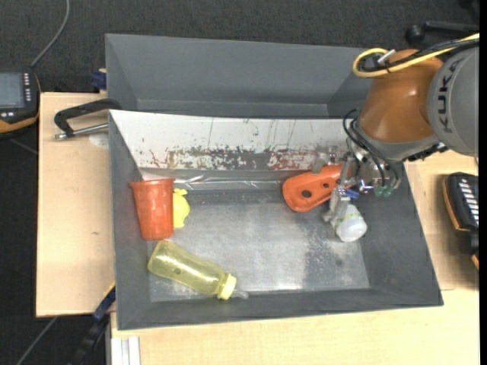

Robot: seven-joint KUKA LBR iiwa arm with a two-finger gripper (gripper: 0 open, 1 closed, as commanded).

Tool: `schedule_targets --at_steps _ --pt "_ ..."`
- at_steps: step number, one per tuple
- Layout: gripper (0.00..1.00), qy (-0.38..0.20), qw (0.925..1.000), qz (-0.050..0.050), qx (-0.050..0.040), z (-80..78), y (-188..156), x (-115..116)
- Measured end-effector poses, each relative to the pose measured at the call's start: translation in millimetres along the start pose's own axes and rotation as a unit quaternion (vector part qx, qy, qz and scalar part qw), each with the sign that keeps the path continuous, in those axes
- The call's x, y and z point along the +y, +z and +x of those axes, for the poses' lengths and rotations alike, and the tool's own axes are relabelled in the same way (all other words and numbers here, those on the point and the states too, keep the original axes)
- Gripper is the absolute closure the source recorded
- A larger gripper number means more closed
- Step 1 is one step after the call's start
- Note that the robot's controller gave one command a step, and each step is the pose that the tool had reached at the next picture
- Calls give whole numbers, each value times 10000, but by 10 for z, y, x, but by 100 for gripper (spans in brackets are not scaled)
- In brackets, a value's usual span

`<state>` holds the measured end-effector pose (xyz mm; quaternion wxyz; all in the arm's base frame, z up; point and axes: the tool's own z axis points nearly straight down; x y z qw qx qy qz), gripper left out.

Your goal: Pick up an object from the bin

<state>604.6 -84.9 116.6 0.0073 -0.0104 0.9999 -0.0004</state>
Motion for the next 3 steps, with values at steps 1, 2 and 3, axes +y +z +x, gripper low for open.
schedule_targets --at_steps 1,2,3 --pt "0 438 9990 -70 71 99 435 -531" --pt "100 1251 9921 -20 -29 73 443 280" --pt "100 1250 9921 -19 -29 74 443 278"
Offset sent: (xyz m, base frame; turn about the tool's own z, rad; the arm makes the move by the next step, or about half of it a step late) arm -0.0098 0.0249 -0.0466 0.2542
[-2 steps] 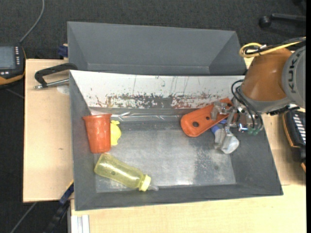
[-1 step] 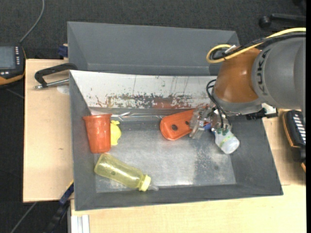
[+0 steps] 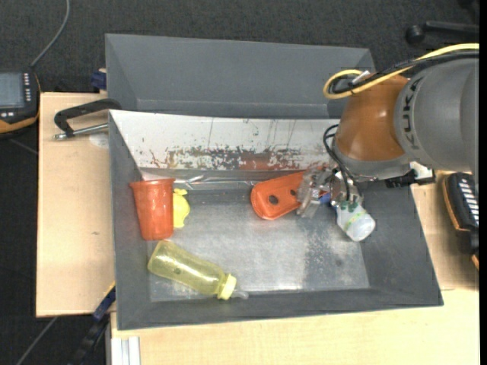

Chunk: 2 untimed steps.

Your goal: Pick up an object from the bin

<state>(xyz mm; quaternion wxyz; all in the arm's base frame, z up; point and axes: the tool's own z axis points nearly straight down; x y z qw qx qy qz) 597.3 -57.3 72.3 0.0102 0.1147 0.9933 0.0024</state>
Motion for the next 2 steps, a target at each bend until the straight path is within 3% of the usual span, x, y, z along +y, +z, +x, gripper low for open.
schedule_targets --at_steps 2 --pt "100 -2 10000 3 17 13 -100 -2"
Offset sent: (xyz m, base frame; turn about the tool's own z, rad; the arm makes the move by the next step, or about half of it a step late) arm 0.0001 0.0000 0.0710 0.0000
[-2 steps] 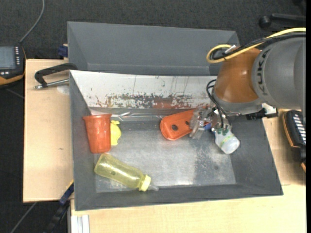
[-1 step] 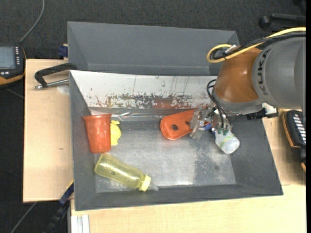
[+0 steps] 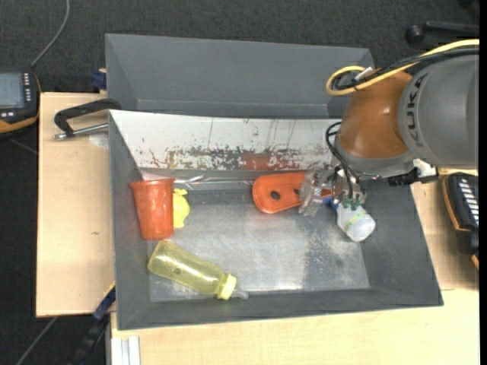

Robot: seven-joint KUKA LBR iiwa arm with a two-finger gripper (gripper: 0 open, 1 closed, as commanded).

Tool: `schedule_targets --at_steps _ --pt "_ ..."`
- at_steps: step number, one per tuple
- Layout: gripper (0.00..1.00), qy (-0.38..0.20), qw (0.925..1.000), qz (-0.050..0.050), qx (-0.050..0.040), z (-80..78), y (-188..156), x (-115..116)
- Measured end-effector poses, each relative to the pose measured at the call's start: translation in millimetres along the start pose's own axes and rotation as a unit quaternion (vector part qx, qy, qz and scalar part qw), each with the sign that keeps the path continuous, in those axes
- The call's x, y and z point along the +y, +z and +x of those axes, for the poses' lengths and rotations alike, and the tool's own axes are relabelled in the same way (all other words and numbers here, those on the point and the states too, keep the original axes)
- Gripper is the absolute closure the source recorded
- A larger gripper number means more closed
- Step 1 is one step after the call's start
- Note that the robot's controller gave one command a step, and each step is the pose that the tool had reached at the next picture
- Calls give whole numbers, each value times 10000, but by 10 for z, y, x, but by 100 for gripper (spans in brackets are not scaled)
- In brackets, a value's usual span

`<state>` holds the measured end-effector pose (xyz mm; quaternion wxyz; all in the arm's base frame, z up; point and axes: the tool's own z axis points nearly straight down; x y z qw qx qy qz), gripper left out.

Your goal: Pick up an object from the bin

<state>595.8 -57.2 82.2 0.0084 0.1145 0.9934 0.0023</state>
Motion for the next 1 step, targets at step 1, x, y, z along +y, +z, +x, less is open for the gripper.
schedule_targets --at_steps 1 --pt "100 0 10000 -2 -4 -2 -201 2"
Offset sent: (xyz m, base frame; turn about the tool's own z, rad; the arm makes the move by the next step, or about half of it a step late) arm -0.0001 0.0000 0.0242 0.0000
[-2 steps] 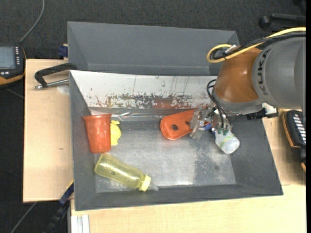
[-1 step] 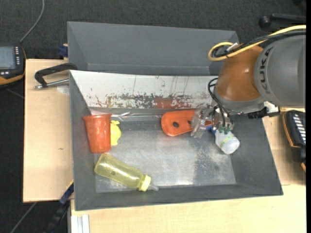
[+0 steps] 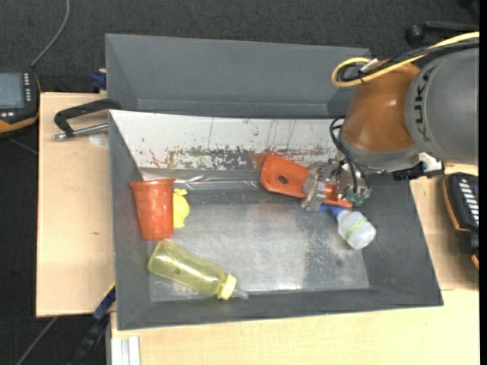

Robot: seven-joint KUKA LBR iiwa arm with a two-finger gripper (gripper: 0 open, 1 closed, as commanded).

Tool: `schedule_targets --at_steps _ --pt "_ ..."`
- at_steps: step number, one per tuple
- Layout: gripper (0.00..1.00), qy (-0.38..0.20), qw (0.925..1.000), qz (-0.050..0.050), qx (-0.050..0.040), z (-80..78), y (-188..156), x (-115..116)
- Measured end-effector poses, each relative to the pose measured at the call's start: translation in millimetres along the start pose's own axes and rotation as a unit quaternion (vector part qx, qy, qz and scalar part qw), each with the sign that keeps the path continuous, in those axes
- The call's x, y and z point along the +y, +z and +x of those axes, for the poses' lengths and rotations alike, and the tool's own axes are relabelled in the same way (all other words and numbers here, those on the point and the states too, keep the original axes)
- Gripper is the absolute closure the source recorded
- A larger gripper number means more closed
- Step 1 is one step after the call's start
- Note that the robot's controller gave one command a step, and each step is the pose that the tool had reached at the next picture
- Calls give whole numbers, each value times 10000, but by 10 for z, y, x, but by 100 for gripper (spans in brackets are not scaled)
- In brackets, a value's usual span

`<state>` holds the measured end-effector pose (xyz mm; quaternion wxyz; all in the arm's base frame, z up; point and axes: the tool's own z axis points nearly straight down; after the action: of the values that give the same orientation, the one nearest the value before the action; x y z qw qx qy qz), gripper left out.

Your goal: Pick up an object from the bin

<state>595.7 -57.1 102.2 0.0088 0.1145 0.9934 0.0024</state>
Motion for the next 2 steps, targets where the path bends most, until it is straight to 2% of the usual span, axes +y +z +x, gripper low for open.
schedule_targets --at_steps 1,2 --pt "100 1 10000 -4 -31 -21 -206 2" --pt "100 -2 10000 -1 3 -8 -446 3"
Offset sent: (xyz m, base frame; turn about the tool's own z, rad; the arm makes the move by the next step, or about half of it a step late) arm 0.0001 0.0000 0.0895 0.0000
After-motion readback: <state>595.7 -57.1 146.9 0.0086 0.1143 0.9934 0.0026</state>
